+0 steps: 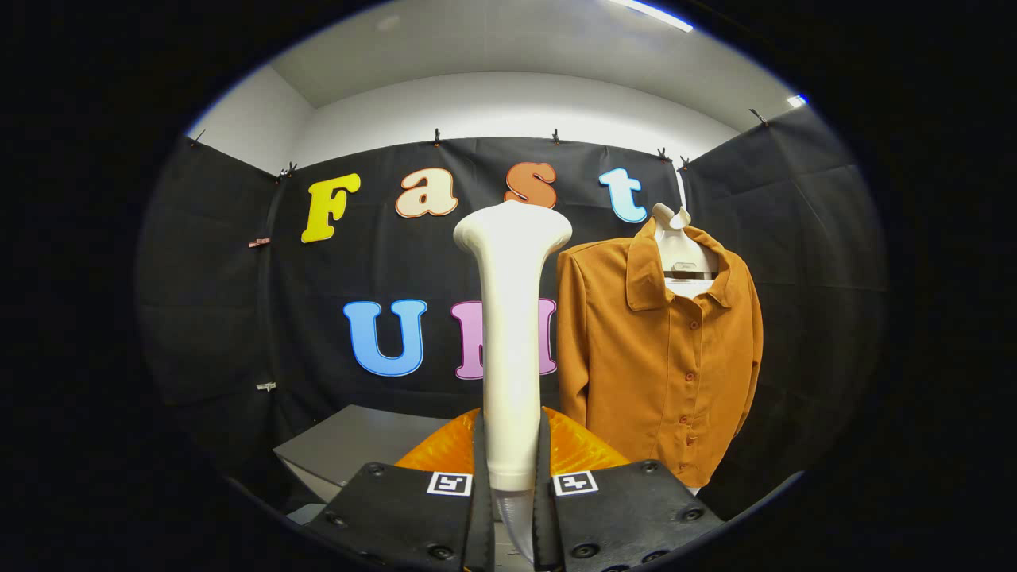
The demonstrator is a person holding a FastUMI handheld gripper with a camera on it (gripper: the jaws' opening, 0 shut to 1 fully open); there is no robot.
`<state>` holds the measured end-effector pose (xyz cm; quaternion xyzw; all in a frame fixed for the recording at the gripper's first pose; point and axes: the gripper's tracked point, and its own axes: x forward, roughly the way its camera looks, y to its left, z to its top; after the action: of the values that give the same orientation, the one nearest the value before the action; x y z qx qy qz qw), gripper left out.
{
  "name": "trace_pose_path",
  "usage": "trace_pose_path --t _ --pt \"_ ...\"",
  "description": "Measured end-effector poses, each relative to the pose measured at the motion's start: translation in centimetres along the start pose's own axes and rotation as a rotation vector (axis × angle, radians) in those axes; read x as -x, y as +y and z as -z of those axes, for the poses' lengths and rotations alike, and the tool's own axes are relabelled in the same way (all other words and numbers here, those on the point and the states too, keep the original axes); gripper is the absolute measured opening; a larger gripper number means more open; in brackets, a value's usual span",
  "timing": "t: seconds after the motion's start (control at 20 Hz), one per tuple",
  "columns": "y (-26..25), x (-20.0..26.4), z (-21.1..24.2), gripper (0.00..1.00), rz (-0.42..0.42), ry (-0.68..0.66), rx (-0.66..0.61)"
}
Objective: Iron the clothes twice with a garment steamer, once on the left side and once on the right side.
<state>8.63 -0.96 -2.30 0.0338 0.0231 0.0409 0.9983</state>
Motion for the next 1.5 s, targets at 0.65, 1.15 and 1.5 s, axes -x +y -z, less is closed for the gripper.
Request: trace_pose_path --t 0.65,1.15,1.5 --pt "-0.09 0.44 0.02 0.22 -0.004 0.005 0.000" --pt "-0.24 0.30 -0.22 0.22 -0.001 0.001 0.002" --pt "-0.13 0.12 -0.27 0.22 0.000 0.001 0.001"
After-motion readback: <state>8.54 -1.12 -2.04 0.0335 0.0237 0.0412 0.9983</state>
